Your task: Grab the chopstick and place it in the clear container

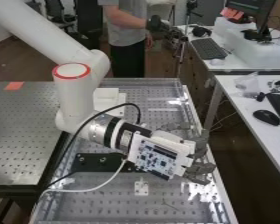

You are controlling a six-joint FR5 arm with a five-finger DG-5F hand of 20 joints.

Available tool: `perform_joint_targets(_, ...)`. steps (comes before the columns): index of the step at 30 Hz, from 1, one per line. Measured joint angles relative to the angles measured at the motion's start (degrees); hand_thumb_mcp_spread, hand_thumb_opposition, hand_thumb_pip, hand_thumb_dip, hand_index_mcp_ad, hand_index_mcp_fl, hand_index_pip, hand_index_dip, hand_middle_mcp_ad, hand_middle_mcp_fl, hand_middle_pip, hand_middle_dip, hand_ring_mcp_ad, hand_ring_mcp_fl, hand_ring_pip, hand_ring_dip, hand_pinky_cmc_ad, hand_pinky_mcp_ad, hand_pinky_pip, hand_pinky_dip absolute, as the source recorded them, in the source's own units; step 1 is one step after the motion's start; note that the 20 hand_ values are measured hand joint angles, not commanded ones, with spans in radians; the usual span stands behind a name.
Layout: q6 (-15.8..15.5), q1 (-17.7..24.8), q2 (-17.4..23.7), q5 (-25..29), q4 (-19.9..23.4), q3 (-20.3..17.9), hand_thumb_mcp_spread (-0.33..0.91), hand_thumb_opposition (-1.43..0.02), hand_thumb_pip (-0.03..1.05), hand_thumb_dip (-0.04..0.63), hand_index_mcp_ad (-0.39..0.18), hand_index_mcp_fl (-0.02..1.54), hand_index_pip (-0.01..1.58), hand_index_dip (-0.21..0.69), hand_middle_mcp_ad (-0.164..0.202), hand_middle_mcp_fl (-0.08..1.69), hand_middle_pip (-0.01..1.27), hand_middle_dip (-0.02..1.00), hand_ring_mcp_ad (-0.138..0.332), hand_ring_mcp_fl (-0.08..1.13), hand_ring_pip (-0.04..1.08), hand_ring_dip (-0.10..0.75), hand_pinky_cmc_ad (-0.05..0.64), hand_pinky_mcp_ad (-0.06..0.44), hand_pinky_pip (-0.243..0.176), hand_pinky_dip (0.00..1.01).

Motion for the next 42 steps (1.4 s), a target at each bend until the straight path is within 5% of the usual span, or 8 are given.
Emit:
perform_joint_targets(30,0.85,-0.15,-0.57,0.28,0.0,0.42,0.7,-0.88,0.38,0.26,-0.272,0.88,0.7,0.236,0.063,0.9,0.29,0.73,0.12,0.51,0.09,0.417,0.48,0.134,-0.019,0.14)
perform_joint_targets(42,0.32,-0.23,-0.73,0.71,0.09,0.52,0.79,-0.97,0.4,0.258,-0.316,0.95,0.75,0.281,0.056,1.13,0.28,0.73,0.126,0.56,0.1,0.422,0.48,0.148,-0.002,0.15)
